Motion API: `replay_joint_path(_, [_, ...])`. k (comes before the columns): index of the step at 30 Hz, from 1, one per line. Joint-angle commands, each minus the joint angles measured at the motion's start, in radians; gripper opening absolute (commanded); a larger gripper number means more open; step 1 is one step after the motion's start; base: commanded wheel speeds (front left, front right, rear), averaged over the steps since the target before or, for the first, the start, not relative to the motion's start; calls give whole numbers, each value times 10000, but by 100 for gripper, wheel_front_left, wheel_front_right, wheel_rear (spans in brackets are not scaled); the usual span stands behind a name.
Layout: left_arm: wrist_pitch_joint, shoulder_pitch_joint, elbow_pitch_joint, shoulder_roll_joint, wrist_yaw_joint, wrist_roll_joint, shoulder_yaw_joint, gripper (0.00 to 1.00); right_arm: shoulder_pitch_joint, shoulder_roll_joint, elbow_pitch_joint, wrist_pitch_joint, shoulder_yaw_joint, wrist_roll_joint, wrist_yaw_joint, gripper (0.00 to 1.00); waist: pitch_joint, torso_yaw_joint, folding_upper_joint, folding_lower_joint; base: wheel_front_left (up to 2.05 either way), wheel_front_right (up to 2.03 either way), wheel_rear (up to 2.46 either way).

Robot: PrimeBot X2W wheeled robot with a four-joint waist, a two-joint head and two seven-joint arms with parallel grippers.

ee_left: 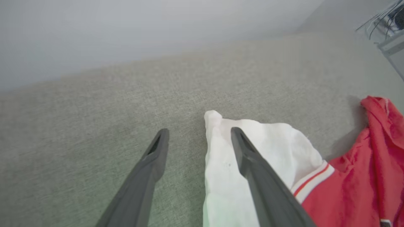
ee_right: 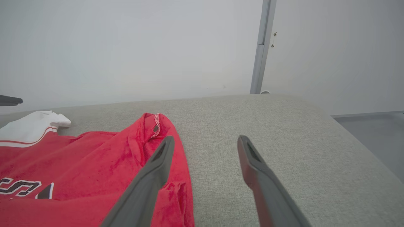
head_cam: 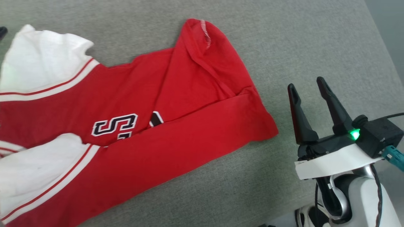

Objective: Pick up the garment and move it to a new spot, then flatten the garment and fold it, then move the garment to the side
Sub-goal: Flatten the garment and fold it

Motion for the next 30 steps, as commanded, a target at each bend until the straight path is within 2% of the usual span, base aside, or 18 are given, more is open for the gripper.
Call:
replay_joint_path(1, [600,-242,76,36,24,3,-182,100,-83,49,69,-80,99,30,-9,100,181,-206,0,0,0,0,0])
replay_joint_path(6, [2559,-933,322,13,24,51,-773,100,-230,52,257,-135,381,181,-9,100,401,-384,0,0,0,0,0])
replay_joint_path(13, [3316,-1366,412,-187,24,135,-1140,100,-417,48,485,-286,647,364,-9,100,716,-451,0,0,0,0,0])
replay_joint_path(14, [3368,-1411,311,-229,24,171,-1223,49,-452,48,531,-279,695,357,-9,100,758,-447,0,0,0,0,0])
replay_joint_path(15, [3350,-1447,227,-258,22,199,-1281,20,-487,49,581,-269,750,356,-9,100,789,-439,0,0,0,0,0])
replay_joint_path(16, [3310,-1475,195,-296,22,108,-1286,0,-531,49,629,-224,801,330,-9,100,813,-425,0,0,0,0,0])
replay_joint_path(20, [3198,-1558,4,-305,22,44,-1399,0,-1018,47,649,90,985,78,-9,100,889,-317,0,0,0,0,0])
replay_joint_path(23, [3081,-1598,-118,-305,22,4,-1506,0,-1791,34,691,814,1254,-312,-9,100,937,-171,0,0,0,0,0])
replay_joint_path(26, [2935,-1715,-259,-397,22,-25,-1603,0,-2920,-163,1005,1994,1612,-411,-9,100,1003,38,0,0,0,0,0])
replay_joint_path(30, [2741,-1946,-497,-640,22,-31,-1730,0,-4650,-268,1890,3754,1790,84,-10,100,1155,431,0,0,0,0,0])
